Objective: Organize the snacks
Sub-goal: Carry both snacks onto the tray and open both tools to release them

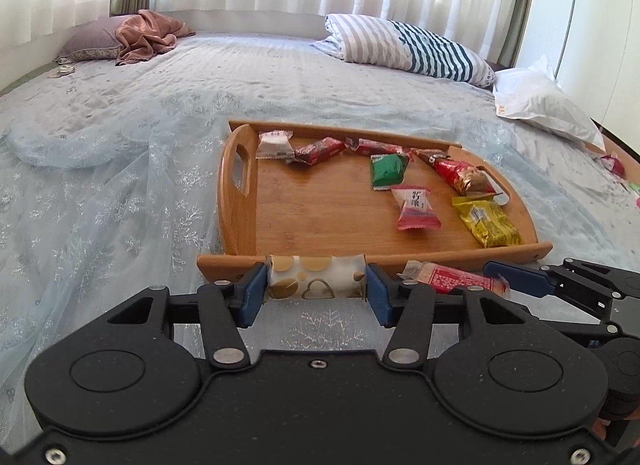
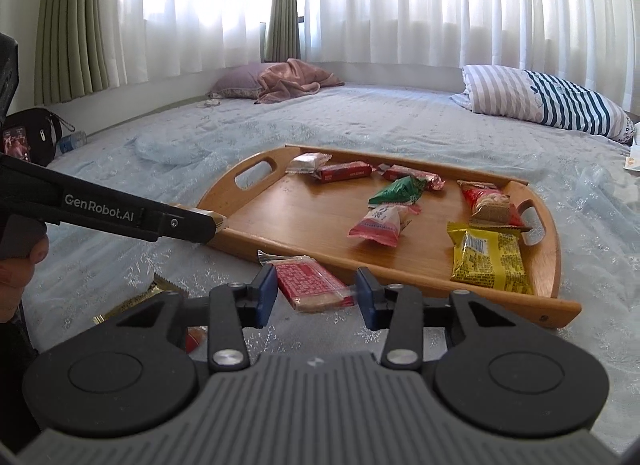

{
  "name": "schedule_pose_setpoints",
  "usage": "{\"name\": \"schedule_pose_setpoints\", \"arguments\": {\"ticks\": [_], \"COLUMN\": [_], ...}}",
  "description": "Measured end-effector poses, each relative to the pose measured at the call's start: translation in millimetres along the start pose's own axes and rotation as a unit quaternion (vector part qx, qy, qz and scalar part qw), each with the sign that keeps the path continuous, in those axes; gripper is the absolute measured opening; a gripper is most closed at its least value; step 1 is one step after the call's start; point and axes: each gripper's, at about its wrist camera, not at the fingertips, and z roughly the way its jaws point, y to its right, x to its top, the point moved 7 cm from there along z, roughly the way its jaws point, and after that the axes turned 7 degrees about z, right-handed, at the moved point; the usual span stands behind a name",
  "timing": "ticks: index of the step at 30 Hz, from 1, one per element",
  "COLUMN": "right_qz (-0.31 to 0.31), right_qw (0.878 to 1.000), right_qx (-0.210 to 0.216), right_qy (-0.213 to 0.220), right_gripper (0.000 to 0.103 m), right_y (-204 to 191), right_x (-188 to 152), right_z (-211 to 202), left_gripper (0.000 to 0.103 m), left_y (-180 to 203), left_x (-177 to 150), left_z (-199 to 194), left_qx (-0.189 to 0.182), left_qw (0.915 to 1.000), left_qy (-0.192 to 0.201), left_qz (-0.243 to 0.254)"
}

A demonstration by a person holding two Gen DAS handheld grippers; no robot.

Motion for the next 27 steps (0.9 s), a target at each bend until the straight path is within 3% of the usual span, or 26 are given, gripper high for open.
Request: {"name": "schedule_pose_setpoints", "arguments": {"ticks": [7,14,27], "right_qz": [-0.008,-0.018,-0.014], "right_qw": [0.999,0.998,0.997], "right_qx": [-0.024,-0.037,-0.066], "right_qy": [0.035,0.057,0.042], "right_gripper": [0.046,0.046,0.046], "right_y": [0.9,0.6,11.6], "right_x": [21.1,44.9,73.5], "right_z": [0.0,30.2,106.4], "left_gripper": [0.051,0.051,0.050], "left_y": [-4.0,-12.8,-44.1], "left_x": [19.9,46.2,76.9], "left_z": [10.6,37.2,120.6], "left_qx": [-0.002,-0.006,0.004], "left_qw": [1.0000,0.9999,0.9993], "left_qy": [0.007,0.012,-0.026], "left_qz": [0.000,-0.005,-0.028]}}
